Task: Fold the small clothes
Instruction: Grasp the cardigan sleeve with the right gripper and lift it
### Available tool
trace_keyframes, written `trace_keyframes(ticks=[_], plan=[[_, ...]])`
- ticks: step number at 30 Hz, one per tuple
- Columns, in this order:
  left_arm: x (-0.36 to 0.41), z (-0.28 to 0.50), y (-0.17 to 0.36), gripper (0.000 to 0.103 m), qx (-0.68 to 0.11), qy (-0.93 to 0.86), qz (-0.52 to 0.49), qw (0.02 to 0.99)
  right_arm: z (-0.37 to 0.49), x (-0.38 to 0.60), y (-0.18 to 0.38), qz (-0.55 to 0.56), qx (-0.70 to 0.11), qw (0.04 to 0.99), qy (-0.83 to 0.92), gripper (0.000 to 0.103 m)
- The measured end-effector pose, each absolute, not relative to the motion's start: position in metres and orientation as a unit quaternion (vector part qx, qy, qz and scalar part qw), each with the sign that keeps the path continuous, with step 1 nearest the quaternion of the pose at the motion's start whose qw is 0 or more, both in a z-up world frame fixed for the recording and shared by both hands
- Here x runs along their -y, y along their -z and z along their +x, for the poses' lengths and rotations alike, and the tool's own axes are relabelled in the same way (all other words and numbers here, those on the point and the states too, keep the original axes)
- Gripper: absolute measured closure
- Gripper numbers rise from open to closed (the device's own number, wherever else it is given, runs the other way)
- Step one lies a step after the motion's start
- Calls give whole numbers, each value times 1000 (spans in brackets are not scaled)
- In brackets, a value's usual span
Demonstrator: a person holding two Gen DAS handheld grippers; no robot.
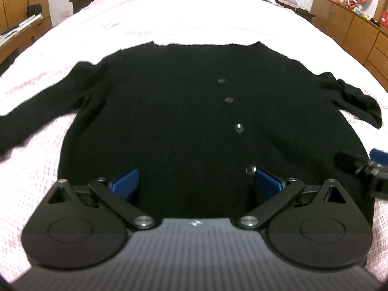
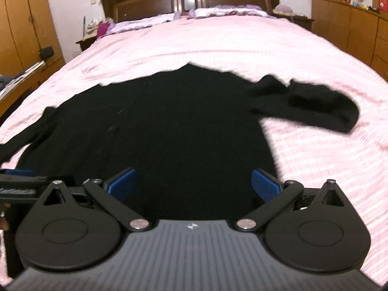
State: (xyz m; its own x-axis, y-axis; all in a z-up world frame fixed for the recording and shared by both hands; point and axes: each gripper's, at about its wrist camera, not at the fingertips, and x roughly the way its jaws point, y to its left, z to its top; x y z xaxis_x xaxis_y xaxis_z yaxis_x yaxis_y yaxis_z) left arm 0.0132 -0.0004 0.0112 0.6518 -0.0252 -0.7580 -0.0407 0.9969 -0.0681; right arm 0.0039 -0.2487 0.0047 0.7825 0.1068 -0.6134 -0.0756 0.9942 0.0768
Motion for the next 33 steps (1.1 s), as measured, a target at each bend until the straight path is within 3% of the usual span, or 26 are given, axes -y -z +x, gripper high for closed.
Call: trace_keyframes(ticks=[7, 11, 23, 33], plan=[[7, 27, -17, 0, -413, 1, -24, 910, 43, 310, -22, -9, -291, 957, 2, 0], [10, 38, -8, 0, -423, 7, -27, 906, 85, 356, 4, 65, -329, 942, 2, 0], [13, 54, 14, 0, -446, -11, -14, 895, 179, 428, 38, 230, -342, 909, 60, 0], [10, 55, 28, 0, -444, -10, -20, 896, 198, 449, 53, 261, -339, 898, 97, 0]])
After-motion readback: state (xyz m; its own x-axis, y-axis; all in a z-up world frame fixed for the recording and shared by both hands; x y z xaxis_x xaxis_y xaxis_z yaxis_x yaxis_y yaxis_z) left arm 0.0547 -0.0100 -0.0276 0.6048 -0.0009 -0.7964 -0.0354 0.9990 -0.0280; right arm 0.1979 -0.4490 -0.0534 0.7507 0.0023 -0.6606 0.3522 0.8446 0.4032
